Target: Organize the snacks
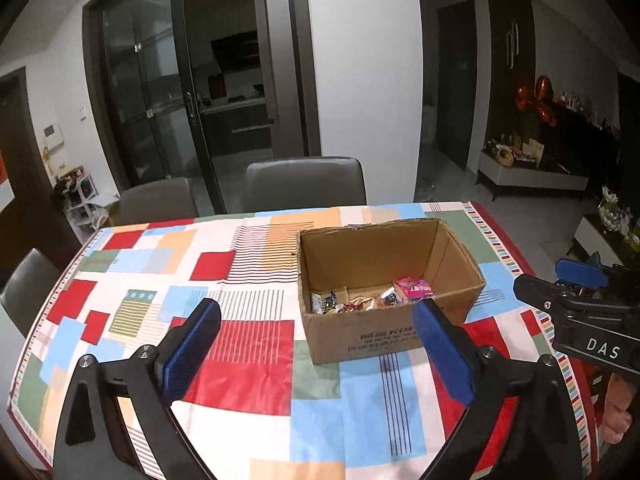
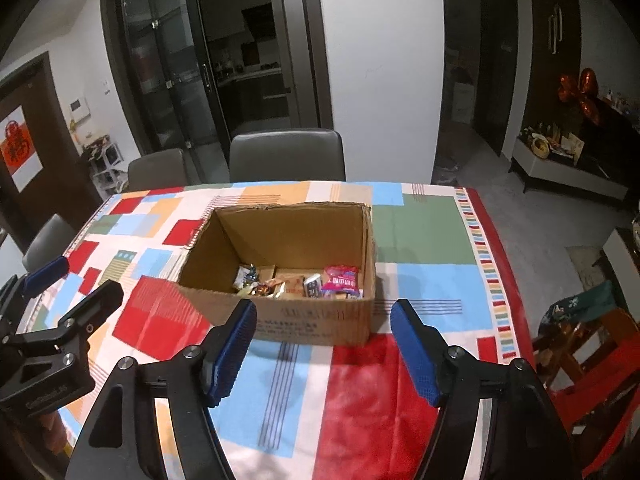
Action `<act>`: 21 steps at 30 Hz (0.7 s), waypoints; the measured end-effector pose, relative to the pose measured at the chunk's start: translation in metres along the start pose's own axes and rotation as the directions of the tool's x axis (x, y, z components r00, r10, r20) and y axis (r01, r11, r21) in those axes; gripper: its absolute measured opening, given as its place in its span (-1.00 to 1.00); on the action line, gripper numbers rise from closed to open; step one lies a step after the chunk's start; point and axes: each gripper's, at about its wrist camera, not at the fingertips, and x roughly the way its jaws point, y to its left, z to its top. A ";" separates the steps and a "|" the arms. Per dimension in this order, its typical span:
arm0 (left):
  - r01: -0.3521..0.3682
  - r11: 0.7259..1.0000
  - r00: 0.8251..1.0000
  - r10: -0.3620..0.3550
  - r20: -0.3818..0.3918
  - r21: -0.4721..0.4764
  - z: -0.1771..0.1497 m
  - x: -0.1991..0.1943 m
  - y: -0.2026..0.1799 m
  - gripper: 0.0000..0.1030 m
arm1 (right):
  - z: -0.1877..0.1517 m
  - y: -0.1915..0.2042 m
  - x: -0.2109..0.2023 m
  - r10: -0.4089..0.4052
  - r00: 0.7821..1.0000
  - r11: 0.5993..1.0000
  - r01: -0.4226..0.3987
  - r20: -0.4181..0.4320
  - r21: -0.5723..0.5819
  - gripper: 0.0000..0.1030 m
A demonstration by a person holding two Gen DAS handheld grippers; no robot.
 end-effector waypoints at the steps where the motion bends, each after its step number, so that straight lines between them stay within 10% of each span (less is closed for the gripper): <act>1: -0.006 1.000 1.000 0.006 0.009 0.003 -0.003 -0.005 0.000 0.93 | -0.004 0.001 -0.004 0.000 1.000 1.000 0.000 0.007 -0.001 0.36; 21: -0.021 1.000 0.984 0.023 0.176 -0.011 -0.075 -0.112 0.000 1.00 | -0.094 0.016 -0.103 -0.034 0.981 0.999 0.041 0.194 -0.030 0.64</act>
